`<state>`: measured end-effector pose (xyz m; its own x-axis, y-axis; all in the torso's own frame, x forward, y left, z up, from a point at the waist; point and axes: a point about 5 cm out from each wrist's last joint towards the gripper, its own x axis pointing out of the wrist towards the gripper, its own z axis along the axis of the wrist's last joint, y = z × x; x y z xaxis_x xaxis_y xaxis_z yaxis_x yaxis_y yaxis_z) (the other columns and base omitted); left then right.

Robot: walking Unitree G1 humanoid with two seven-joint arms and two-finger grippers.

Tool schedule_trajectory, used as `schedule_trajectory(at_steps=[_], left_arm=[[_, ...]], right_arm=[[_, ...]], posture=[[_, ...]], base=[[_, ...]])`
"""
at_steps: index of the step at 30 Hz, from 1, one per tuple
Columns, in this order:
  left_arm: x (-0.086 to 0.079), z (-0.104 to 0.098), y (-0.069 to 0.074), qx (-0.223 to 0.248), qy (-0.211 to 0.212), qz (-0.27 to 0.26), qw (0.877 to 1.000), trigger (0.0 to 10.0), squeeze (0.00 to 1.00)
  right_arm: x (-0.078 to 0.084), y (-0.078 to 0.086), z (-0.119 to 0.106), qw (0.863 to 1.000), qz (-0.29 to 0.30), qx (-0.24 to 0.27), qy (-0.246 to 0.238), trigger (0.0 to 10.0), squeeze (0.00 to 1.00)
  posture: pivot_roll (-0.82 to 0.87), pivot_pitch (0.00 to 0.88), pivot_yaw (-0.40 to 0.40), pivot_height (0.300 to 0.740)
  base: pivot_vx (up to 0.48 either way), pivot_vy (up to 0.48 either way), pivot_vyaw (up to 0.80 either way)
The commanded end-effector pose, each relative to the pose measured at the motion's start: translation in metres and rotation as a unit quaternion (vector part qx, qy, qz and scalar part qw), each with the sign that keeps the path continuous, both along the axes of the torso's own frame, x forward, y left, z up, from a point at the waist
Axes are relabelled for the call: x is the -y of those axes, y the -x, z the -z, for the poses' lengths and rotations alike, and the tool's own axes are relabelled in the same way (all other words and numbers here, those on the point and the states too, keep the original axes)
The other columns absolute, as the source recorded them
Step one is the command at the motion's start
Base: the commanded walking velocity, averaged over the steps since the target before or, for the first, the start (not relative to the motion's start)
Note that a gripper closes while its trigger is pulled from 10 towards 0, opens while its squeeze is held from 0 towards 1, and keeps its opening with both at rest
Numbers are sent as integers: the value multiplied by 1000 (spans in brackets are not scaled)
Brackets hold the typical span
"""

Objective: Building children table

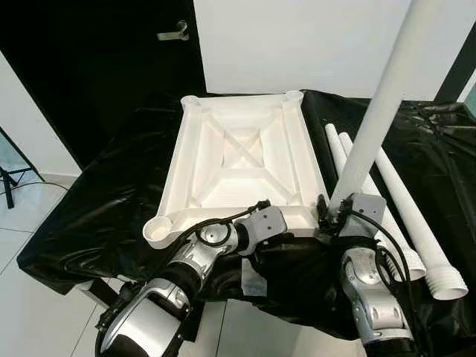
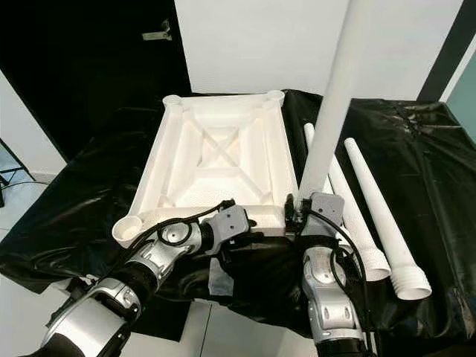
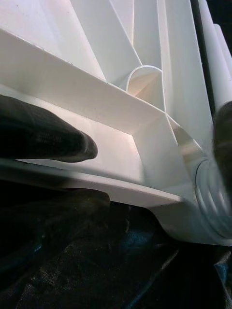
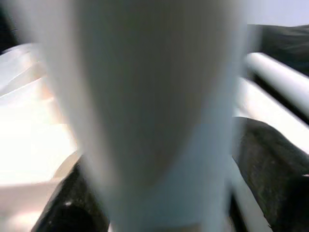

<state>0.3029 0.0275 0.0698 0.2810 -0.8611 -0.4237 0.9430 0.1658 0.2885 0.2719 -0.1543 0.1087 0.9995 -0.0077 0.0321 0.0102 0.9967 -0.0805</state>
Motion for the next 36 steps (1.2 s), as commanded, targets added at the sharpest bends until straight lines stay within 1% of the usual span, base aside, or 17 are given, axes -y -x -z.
schedule_trajectory(at_steps=[1,2,4,5,6,7,8,9,11,12,14,21,22,23,24,30,36], left_arm=[[-22,53,30,-117,-87,12,989,10000,0],[-22,52,30,-117,-87,12,989,10000,0],[-22,52,30,-117,-87,12,989,10000,0],[-21,52,30,-117,-86,12,989,10000,0],[-21,52,30,-117,-86,12,989,10000,0],[-20,52,30,-117,-85,13,989,10000,0],[-20,52,30,-117,-85,13,989,10000,0],[-20,52,30,-117,-85,13,989,10000,0],[-20,52,31,-118,-86,15,989,10000,0],[-20,52,31,-118,-86,15,989,10000,0],[-21,52,31,-119,-88,16,989,10000,0],[-21,52,30,-118,-87,14,989,10000,0],[-21,51,30,-117,-86,13,989,10000,0],[-21,51,30,-117,-86,13,989,10000,0],[-22,51,30,-117,-86,13,989,10000,0],[-25,52,29,-118,-89,11,989,10000,0],[-25,52,29,-117,-90,12,989,10000,0]], right_arm=[[-5,0,4,999,-31,-6,-4,10000,0],[-6,1,2,997,-74,2,9,10000,0],[-6,1,2,997,-74,2,9,10000,0],[-1,0,0,985,-168,-2,28,10000,0],[-1,0,0,985,-168,-2,28,10000,0],[1,0,0,978,-203,-6,36,10000,0],[1,0,0,978,-203,-6,36,10000,0],[6,-1,-1,969,-242,-18,44,10000,0],[13,-3,-3,963,-261,-26,59,10000,0],[13,-3,-3,963,-261,-26,59,10000,0],[28,-8,-6,953,-287,-47,79,10000,0],[35,-9,-4,942,-315,-71,94,10000,0],[36,-9,-3,939,-322,-78,93,4353,0],[36,-9,-3,939,-322,-78,93,4353,0],[37,-9,-3,935,-334,-80,91,0,0],[39,-9,-2,923,-362,-92,92,0,0],[38,-6,3,919,-372,-103,78,0,0]], posture=[[-42,0,19,740],[-44,0,17,740],[-44,0,17,740],[-45,0,19,740],[-45,0,19,740],[-45,0,19,740],[-45,0,19,740],[-48,0,22,740],[-54,0,25,740],[-54,0,25,740],[-51,0,24,740],[-42,0,22,740],[-42,0,22,740],[-42,0,22,740],[-37,0,21,740],[-37,0,26,740],[-41,0,28,740]], base=[[0,0,0],[0,0,0],[0,0,0],[0,0,0],[0,0,0],[0,0,0],[0,0,0],[0,0,0],[0,0,0],[0,0,0],[0,0,0],[0,0,0],[0,0,0],[0,0,0],[0,0,0],[0,0,0],[0,0,0]])
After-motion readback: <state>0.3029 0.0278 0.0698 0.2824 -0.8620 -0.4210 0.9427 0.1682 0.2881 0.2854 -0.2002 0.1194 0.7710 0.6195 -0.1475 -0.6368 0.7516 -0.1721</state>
